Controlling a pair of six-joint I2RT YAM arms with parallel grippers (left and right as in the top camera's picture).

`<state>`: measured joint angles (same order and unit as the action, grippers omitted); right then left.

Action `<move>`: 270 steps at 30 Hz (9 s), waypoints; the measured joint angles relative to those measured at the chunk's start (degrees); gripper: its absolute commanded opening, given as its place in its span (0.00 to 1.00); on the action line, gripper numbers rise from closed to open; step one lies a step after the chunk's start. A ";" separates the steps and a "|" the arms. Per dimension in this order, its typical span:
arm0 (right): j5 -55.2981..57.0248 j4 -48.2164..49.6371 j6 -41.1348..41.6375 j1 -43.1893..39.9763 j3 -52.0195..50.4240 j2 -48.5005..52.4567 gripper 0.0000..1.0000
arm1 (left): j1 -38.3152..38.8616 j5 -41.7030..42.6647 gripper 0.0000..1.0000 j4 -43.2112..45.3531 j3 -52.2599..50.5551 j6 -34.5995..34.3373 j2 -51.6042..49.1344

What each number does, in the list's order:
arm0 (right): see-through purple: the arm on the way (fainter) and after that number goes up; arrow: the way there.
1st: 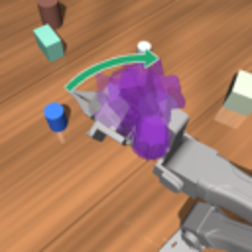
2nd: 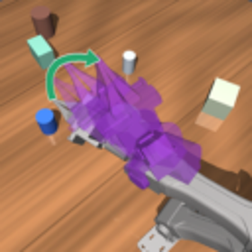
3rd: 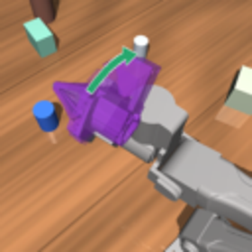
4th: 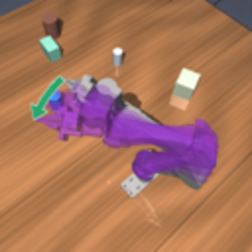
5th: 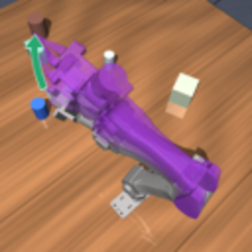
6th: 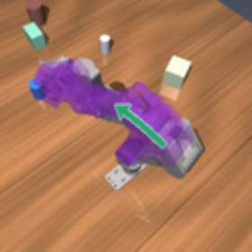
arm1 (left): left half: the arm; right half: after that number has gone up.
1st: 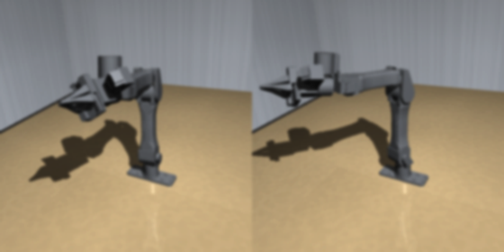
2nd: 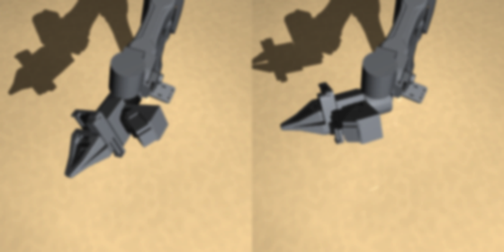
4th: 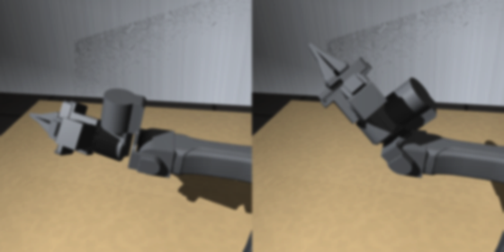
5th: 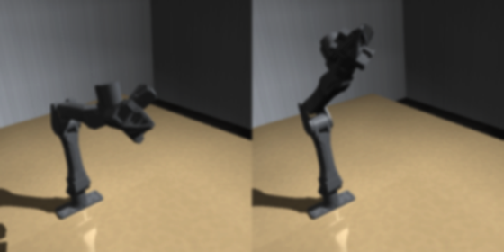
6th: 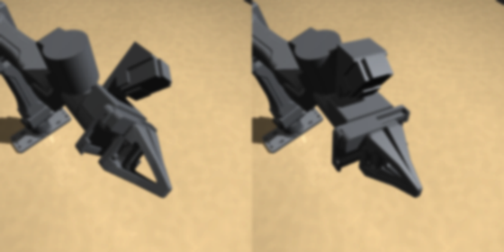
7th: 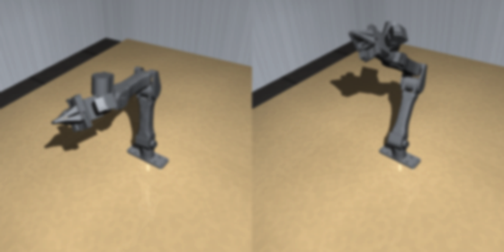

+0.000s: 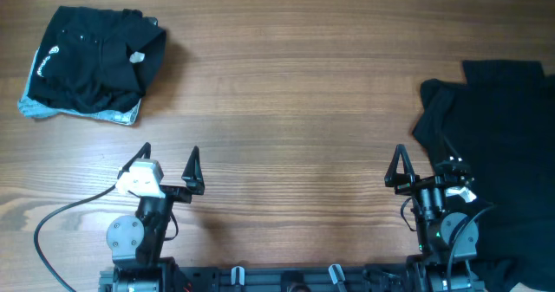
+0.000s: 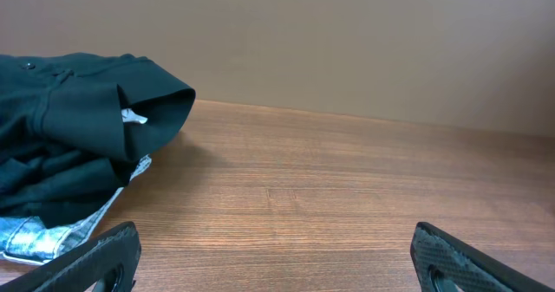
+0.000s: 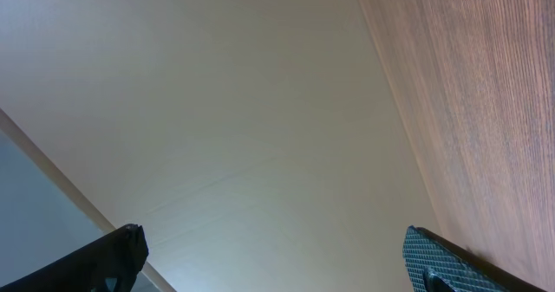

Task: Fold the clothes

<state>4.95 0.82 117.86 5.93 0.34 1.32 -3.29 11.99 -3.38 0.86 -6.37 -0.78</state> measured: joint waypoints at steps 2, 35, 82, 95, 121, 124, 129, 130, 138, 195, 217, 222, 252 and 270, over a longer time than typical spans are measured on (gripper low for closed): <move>0.00 0.00 0.00 0.00 0.00 0.00 1.00 | 0.00 0.00 1.00 0.02 0.00 0.00 0.00; 0.00 0.00 0.00 0.00 0.00 0.00 1.00 | 0.00 0.00 1.00 0.02 0.00 0.00 0.00; -14.67 2.51 -91.14 -0.04 14.36 11.85 1.00 | 0.00 9.81 1.00 5.18 2.78 -3.58 -2.14; -17.42 -43.63 -102.07 -0.15 79.67 76.67 1.00 | 0.07 10.25 1.00 -25.14 47.84 -6.40 -51.71; 3.30 -37.33 -89.83 -16.09 82.01 119.14 0.10 | 0.13 14.75 0.97 -27.30 54.60 -6.88 -64.37; 0.61 -35.34 -89.68 -16.06 82.31 119.38 0.04 | 0.13 14.75 0.95 -27.30 54.60 -7.08 -64.39; -13.35 -25.42 -89.85 -11.98 82.36 120.72 0.04 | 0.13 14.71 0.98 -26.97 54.60 -7.13 -64.43; -15.85 -23.30 -89.35 -9.33 82.34 121.15 0.04 | 0.13 14.71 1.00 -26.62 54.60 -7.28 -64.43; -24.48 -15.89 -84.30 24.52 82.31 121.50 0.67 | 0.17 13.07 1.00 -25.70 54.62 -7.34 -64.48; -5.68 -57.05 -89.39 -24.41 75.65 98.20 0.82 | 1.14 -9.03 0.15 11.10 60.13 -9.81 -115.14; -14.03 -28.35 -96.04 -40.44 76.30 116.98 0.04 | 7.80 15.30 0.75 -5.79 59.23 -6.78 -99.73; -13.68 -24.79 -94.79 -41.53 77.09 117.57 0.06 | 7.80 12.44 0.80 -6.05 59.23 -5.92 -99.73; -32.57 -54.40 -102.79 -28.02 81.31 90.38 0.68 | 14.10 1.79 0.04 13.33 59.30 3.02 -115.49; -17.75 -48.04 -98.14 -28.02 65.07 92.89 0.70 | -0.33 -10.60 0.17 0.11 65.79 -5.11 -113.26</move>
<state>-12.80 -47.22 19.73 -22.09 65.41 94.21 -3.62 1.39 -3.27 66.65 -11.49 -114.04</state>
